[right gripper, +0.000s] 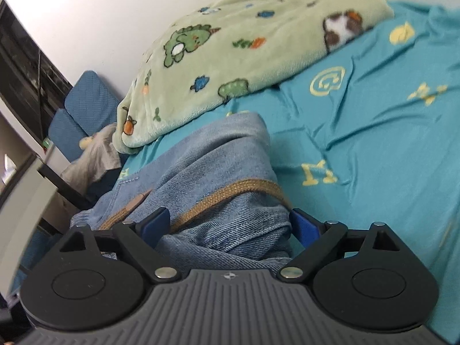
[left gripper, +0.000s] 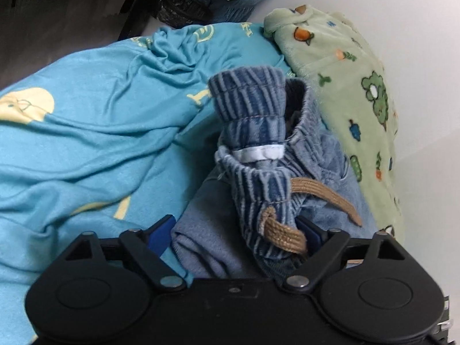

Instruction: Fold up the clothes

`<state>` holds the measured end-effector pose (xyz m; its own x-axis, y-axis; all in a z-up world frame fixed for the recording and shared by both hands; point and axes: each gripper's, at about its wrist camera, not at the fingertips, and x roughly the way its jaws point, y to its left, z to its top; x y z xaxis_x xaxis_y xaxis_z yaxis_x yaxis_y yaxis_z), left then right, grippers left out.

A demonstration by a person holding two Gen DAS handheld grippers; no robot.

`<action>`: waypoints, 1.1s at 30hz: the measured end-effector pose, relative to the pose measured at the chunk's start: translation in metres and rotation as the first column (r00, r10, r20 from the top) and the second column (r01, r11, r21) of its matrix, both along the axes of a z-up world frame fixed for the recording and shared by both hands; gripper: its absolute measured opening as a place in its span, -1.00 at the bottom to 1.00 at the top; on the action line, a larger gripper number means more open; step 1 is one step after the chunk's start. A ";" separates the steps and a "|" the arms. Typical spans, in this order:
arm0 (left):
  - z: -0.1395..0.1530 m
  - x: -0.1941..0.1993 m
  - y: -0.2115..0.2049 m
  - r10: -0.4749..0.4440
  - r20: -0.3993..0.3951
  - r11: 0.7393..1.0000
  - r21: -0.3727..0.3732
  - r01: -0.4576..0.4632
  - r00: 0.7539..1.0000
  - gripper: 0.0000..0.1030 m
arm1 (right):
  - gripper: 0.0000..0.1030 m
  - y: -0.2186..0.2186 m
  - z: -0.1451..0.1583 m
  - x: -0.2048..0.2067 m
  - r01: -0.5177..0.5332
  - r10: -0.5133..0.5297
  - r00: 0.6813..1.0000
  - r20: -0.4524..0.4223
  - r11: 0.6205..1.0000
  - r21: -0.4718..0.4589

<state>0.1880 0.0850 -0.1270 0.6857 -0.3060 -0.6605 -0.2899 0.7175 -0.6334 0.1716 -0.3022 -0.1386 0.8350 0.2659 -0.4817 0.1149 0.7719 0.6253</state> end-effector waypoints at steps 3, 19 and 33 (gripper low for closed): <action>0.004 0.001 -0.002 -0.018 0.023 1.000 -0.022 0.018 1.000 0.41 | 0.72 -0.003 0.000 0.003 -0.024 0.022 0.999 0.025 0.997 0.071; 0.012 0.014 -0.018 0.024 -0.008 0.997 0.079 -0.023 1.000 -0.22 | -0.31 0.028 0.017 0.014 0.005 0.002 0.998 0.060 0.993 -0.118; 0.075 -0.025 -0.033 -0.019 0.126 0.996 0.090 0.008 0.992 -0.30 | -0.43 0.027 0.095 -0.017 0.040 -0.009 0.978 0.207 0.988 -0.146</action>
